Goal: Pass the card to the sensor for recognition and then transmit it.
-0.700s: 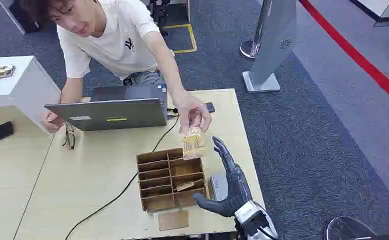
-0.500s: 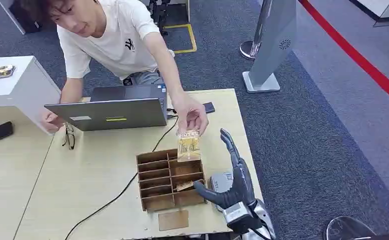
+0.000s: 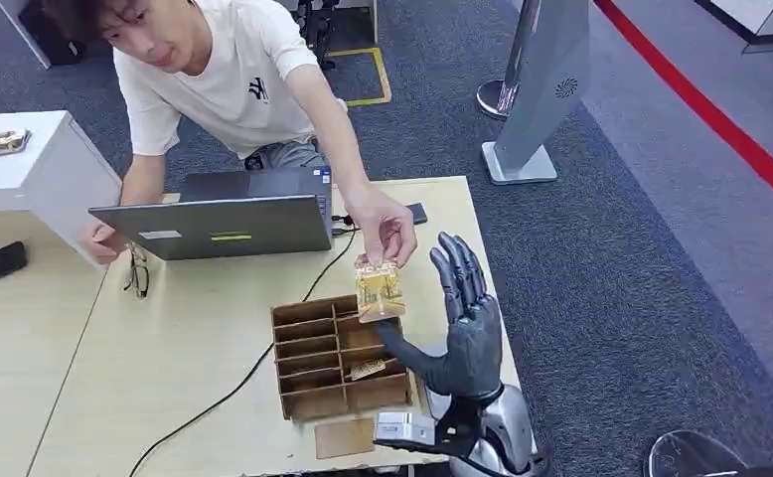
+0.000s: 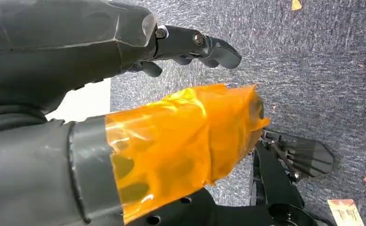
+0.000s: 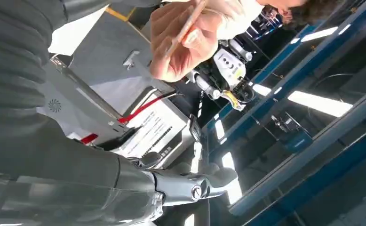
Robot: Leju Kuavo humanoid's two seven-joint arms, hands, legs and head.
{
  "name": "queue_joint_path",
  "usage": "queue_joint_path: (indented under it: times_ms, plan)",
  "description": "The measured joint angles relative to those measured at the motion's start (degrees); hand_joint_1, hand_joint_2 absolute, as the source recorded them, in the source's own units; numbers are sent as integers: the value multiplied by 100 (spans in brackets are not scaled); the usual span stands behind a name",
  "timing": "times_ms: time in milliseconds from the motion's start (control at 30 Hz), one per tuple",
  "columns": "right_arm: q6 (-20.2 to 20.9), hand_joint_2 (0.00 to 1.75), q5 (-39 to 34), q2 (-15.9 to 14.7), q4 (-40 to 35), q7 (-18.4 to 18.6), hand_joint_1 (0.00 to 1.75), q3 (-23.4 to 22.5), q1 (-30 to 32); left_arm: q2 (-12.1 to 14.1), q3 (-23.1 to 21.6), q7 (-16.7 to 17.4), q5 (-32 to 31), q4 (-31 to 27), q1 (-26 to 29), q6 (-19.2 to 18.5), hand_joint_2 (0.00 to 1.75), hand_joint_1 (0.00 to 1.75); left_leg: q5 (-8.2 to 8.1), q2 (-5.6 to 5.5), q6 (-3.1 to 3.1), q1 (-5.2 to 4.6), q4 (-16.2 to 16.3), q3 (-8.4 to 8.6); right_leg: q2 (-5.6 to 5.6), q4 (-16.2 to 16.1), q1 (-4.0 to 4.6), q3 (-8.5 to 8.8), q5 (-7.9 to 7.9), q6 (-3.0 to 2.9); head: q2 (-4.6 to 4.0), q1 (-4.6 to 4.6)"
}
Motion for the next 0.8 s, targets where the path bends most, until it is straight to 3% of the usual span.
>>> queue_joint_path:
  times_ms: [167,333,433,500,533,733,767,800]
  plan:
    - [-2,175,370,70,24,-123,0,-44,-5,0,-2,2,-24,2,1,0,0,0,0,1,0,0,0,1,1,0,0,-1,0,0,0,2]
    - [-7,175,1481,563,24,-708,0,-533,11,-7,-44,24,-103,2,0,-4,0,0,0,0,-1,2,0,1,0,2,1,-2,0,0,0,0]
    - [-7,175,1745,734,26,-702,0,-706,1,-20,-61,33,-120,4,0,-9,0,0,1,1,-1,1,0,1,0,4,1,-1,0,0,0,-2]
    - [-11,175,1877,754,39,-669,0,-765,4,-26,-85,35,-136,6,1,-9,0,0,1,0,-1,1,0,0,0,4,1,0,0,0,0,0]
    - [-11,175,1897,756,44,-667,10,-772,5,-26,-85,37,-136,7,1,-11,0,0,1,1,-1,1,0,0,0,4,0,0,0,0,0,2]
    - [-11,175,1901,758,46,-667,10,-774,5,-28,-85,37,-136,7,1,-11,0,0,1,1,-1,1,1,0,0,4,0,0,0,0,0,2]
    - [-11,175,1956,765,61,-656,162,-785,6,-28,-92,52,-136,7,-3,-9,0,0,1,0,0,0,2,0,0,4,0,0,0,0,0,2]
    - [-11,175,1956,767,83,-649,175,-789,5,-28,-94,63,-136,7,-3,-9,0,0,1,0,0,0,2,0,0,4,0,0,0,0,0,2]
